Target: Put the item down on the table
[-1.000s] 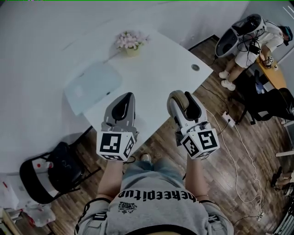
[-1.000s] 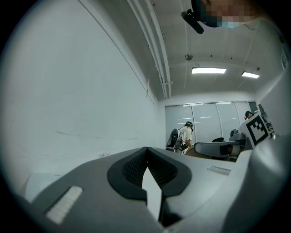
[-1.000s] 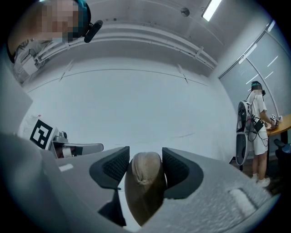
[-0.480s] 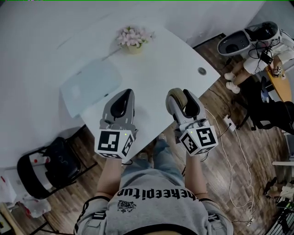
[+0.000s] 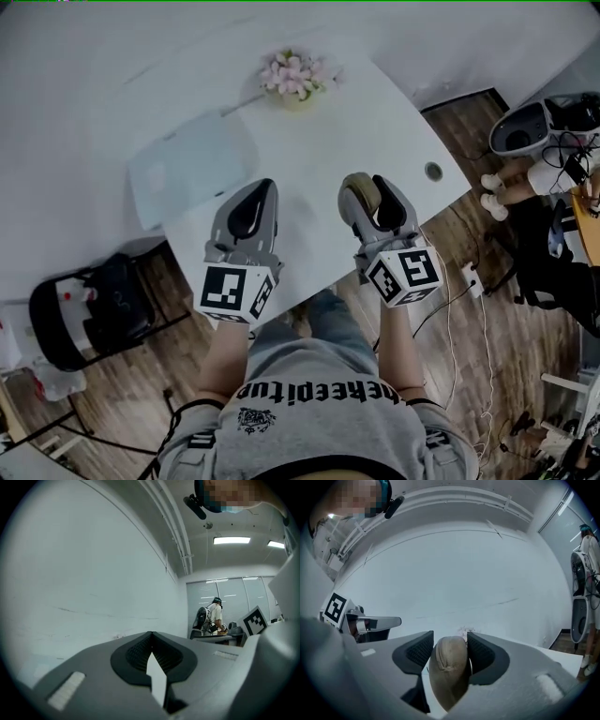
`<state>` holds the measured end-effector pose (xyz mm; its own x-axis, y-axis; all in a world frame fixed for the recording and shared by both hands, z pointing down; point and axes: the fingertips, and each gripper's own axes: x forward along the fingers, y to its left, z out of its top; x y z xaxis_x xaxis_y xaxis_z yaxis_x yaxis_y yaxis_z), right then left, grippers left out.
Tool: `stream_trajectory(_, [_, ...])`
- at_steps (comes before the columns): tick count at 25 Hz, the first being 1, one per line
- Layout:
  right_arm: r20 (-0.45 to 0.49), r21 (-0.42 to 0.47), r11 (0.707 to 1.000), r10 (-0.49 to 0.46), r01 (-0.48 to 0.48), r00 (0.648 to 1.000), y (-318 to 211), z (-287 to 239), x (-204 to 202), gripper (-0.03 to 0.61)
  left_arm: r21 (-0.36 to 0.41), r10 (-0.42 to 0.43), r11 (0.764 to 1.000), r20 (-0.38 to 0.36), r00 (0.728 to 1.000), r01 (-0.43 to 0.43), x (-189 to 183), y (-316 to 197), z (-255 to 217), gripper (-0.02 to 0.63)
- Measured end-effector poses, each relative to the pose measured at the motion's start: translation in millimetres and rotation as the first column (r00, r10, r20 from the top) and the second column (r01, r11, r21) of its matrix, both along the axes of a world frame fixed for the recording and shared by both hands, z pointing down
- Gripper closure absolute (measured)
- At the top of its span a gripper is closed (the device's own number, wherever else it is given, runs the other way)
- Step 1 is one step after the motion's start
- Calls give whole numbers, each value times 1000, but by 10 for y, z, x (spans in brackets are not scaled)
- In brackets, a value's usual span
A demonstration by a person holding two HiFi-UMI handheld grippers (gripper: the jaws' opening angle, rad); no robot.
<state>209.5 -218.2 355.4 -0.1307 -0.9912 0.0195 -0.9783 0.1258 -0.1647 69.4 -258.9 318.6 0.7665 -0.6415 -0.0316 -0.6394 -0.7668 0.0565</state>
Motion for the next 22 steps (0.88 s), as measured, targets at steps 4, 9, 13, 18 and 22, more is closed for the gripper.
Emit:
stream_trajectory(4, [7,-31,998,-57,58,998,-220,131,85,356,-7,-53,999,7,999,53,43,-68,47,601])
stream_trajectory(9, [4,-68,990,-123,123,992,-448,324,145,354,-21,-116,993,15,993,117,71,-128,84,601])
stream_trajectory(13, [11,-94,981,-172,172,985,-638,491,170,356,-32,-168,985,25,985,169,72,-155,136,601])
stream_trajectory(18, [13,-127,965,-231,231,973,-861,696,133,354,-46,-214,975,36,976,216,80,-178,227,601])
stream_trajectory(22, [15,-152,949,-276,275,961,-1037,853,75,354,-59,-249,966,50,967,251,77,-213,298,601])
